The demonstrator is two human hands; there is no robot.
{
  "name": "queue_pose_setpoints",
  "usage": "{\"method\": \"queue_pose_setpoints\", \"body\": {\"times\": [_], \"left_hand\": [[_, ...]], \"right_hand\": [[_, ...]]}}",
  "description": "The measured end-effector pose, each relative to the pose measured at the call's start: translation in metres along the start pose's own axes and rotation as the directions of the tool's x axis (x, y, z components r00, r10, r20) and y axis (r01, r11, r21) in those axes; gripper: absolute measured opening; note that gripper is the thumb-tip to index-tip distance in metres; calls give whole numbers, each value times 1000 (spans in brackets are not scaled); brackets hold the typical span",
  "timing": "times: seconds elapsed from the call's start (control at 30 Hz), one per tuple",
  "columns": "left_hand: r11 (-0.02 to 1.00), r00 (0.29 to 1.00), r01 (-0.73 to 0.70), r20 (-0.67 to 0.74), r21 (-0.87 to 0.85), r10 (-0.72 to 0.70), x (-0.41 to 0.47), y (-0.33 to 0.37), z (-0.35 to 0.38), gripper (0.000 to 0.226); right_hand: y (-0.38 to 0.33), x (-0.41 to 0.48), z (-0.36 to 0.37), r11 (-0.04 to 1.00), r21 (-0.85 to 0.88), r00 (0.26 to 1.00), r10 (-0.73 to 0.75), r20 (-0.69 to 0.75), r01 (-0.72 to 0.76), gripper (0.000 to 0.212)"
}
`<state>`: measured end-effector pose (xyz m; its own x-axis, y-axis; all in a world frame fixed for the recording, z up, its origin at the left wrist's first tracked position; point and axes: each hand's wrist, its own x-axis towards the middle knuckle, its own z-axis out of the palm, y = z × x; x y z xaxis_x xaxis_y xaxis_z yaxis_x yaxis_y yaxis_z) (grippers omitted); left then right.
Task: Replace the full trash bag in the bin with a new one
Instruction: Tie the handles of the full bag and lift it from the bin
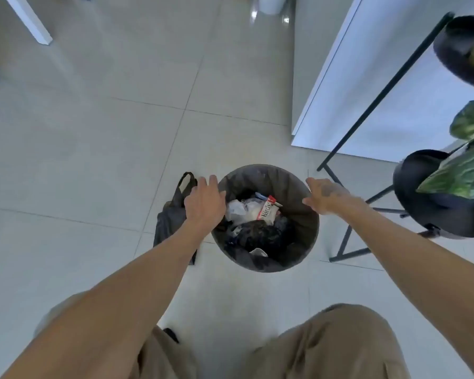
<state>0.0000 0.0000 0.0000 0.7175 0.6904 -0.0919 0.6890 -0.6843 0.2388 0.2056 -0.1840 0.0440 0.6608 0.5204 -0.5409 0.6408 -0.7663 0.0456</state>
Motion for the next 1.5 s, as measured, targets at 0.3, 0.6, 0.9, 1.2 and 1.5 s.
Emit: {"method": "queue_pose_setpoints", "body": {"times": [0.3,0.6,0.9,1.2,1.5], "left_hand": [[997,996,-64,-61,-46,61,26,-14,39,20],[960,999,-25,-45,-278,13,7,-39,30,25],[-165,716,640,661,-750,-227,-26,-85,89,80],[-128,593,786,796,-605,-121,-18,-129,177,62],[-112,545,800,792,-590,-274,-44,-99,125,27]], "right_hand": [[-13,22,13,979,-204,999,6,-51,-16,31],[-13,-14,35,942,323,994,64,89,-90,28],[-1,-37,152,-192,933,933,136,332,-304,67],[-20,-42,175,-293,896,909,153,388,-333,19],[-27,-37,188,19,905,869,286,403,-426,18]]}}
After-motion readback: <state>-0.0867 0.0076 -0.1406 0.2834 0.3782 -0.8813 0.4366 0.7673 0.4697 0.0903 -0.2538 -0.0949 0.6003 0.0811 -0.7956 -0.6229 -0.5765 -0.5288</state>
